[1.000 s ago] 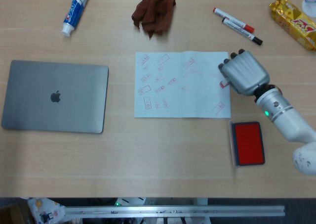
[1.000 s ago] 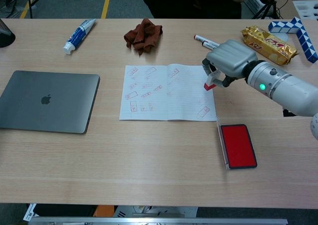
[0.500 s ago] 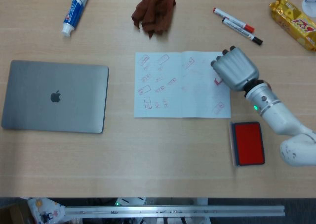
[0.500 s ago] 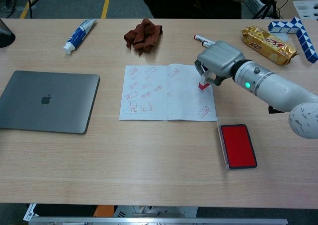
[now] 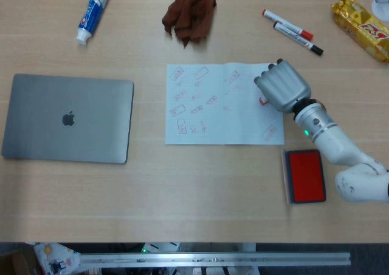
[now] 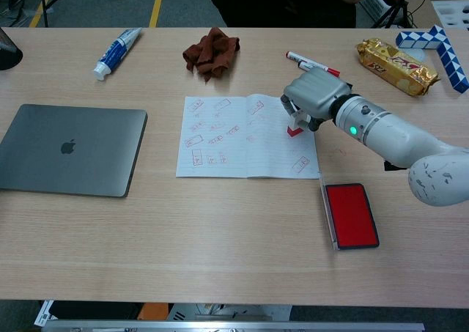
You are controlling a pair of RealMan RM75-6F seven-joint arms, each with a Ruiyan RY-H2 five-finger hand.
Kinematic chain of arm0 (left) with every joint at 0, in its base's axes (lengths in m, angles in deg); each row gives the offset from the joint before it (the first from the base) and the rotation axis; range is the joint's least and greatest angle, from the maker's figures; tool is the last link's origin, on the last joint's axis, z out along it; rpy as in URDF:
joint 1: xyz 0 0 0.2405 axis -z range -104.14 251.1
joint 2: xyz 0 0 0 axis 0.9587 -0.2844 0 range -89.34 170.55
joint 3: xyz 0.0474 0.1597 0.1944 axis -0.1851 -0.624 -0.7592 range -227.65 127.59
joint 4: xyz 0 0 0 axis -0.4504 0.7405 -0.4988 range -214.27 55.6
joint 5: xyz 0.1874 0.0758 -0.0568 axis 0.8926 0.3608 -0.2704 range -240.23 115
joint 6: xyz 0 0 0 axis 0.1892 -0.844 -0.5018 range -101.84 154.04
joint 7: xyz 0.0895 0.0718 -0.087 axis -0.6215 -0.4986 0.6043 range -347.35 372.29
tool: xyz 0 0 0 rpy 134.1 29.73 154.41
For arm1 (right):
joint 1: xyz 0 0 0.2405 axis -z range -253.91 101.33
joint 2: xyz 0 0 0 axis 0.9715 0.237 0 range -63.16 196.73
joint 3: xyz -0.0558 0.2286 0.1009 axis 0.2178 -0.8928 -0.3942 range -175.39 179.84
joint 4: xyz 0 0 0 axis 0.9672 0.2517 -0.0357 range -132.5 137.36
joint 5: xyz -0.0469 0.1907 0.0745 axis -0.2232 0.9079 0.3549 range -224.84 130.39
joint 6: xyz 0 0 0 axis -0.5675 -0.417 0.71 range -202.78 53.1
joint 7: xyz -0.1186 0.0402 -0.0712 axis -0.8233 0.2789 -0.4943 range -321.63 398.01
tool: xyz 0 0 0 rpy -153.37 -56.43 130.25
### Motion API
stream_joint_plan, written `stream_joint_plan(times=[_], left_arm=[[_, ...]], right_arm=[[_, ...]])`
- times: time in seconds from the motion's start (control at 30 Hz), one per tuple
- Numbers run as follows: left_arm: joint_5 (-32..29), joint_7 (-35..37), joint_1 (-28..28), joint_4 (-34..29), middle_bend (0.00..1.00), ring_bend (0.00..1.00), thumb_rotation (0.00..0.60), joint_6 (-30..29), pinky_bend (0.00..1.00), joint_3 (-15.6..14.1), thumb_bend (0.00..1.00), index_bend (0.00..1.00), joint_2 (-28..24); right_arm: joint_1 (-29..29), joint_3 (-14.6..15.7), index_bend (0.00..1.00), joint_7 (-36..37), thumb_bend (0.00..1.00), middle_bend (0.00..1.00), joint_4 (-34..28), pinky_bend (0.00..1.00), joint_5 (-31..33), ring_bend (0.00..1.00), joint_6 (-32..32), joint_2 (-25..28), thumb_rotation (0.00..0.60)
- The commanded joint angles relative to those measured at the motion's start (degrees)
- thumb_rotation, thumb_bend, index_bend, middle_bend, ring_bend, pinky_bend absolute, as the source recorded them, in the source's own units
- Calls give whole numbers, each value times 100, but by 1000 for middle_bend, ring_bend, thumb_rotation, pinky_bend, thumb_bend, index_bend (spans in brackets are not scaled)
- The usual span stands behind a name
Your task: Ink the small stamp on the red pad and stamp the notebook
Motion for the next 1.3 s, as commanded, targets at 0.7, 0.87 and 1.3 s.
stream_joint_plan(times=[0.7, 0.87, 1.3], left_arm=[[-24, -2, -19, 15, 0, 0, 600, -9, 43, -5, 286, 0, 12], [-32, -3, -23, 18, 0, 0, 600, -8, 43, -6, 286, 0, 14], [-49, 33, -50, 54, 0, 0, 600, -20, 43, -17, 286, 0, 23]], right_arm=[[39, 56, 897, 162, 464, 642, 378, 428, -206, 482, -38, -231, 600], [60, 81, 910, 183, 487, 651, 405, 428, -277, 492, -56, -246, 600], [57, 61, 923, 71, 504, 662, 388, 428, -308, 509, -57, -288, 600]])
